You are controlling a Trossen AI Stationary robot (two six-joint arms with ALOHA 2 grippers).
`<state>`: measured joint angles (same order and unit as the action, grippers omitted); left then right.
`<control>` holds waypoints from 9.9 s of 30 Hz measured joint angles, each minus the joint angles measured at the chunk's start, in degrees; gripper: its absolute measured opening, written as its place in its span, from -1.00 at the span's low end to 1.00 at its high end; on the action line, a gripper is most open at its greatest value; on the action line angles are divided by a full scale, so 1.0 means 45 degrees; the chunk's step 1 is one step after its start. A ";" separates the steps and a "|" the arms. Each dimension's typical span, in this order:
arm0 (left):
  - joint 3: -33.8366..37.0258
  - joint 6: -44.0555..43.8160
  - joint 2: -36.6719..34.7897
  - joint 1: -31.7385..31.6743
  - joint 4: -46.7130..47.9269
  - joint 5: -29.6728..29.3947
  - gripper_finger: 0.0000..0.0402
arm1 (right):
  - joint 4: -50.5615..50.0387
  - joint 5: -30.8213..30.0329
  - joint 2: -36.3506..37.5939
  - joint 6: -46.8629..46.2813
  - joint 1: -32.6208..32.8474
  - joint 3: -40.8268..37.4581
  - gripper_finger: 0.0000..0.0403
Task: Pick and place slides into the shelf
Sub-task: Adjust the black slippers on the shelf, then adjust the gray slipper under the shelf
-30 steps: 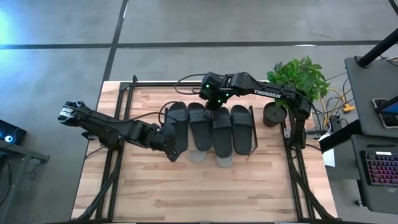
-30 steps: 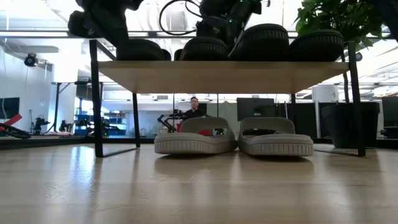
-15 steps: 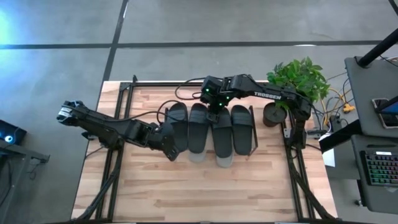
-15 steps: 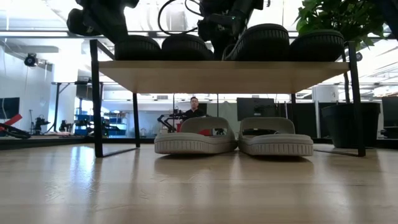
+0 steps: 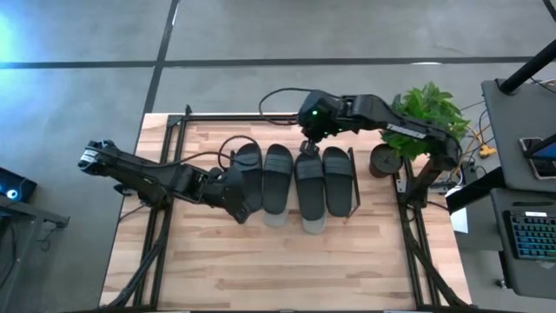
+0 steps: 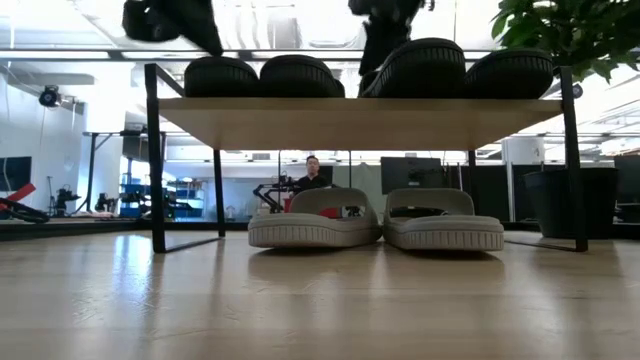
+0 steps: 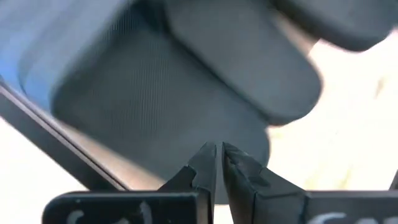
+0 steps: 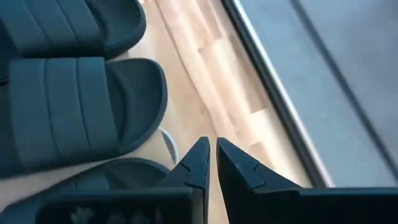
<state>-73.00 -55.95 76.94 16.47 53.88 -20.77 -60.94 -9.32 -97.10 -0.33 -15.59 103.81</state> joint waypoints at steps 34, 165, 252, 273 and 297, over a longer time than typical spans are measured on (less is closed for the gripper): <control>-0.0595 0.2527 -0.0183 -0.0165 -0.0542 -0.0169 -0.95 | -0.2466 0.4352 0.1351 0.0897 0.5149 -0.2790 -0.89; -0.0537 0.6759 -0.0734 0.0720 -0.0561 0.1620 -0.95 | -0.2670 0.3374 0.0388 -0.4343 0.9323 -0.2207 -0.89; 0.7584 0.2928 0.4116 0.3949 -1.5412 -0.3328 -0.95 | 0.1056 -0.2949 -0.2526 -0.2311 1.0562 -0.2059 -0.89; 0.0058 0.0886 0.8153 0.5130 -0.3523 -0.6434 -1.00 | 0.0864 -0.2601 0.0573 -0.5845 1.1367 -0.2327 -0.89; -0.3348 -0.3951 1.1221 0.2631 0.1061 -0.5724 -1.00 | -0.0411 -0.2603 0.0942 -0.6127 1.2318 -0.2380 -0.89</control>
<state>-88.07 -73.73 127.44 28.31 58.66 -46.53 -62.78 -21.04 -92.86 -27.90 39.84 93.10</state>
